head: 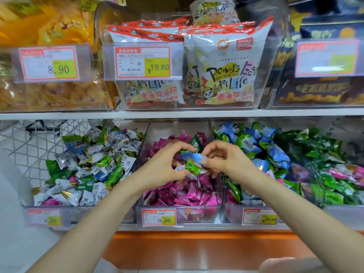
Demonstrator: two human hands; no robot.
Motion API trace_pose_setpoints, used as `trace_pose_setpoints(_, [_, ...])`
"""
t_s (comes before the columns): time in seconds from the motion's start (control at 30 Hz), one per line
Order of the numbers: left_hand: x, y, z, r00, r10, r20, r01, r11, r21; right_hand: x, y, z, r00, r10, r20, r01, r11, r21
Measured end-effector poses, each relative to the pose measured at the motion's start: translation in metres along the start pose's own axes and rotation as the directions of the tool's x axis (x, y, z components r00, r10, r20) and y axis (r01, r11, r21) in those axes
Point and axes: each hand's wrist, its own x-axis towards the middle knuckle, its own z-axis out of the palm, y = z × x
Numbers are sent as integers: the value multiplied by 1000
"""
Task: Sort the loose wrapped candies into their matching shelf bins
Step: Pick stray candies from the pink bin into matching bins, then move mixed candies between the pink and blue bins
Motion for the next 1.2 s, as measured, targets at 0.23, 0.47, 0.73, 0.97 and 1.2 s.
trace_pose_setpoints(0.23, [9, -4, -2, 994, -106, -27, 105, 994, -36, 4, 4, -40, 887, -281, -366, 80, 875, -477])
trace_pose_setpoints(0.47, [15, -2, 6, 992, -103, -78, 99, 994, -53, 11, 28, -71, 955, -266, -129, 24, 504, -863])
trace_pose_setpoints(0.73, [14, 7, 14, 1000, -6, -9, 4, 980, -198, 5, 13, -53, 909, -374, -185, 146, 700, -699])
trace_pose_setpoints(0.97, [10, 15, 15, 995, 92, -23, -95, 954, -283, 8, 1, -22, 980, -149, -131, 114, 964, -242])
trace_pose_setpoints(1.2, [-3, -10, -41, 812, -22, -584, 63, 997, 50, 1, 8, -77, 880, -284, -380, 155, 929, -336])
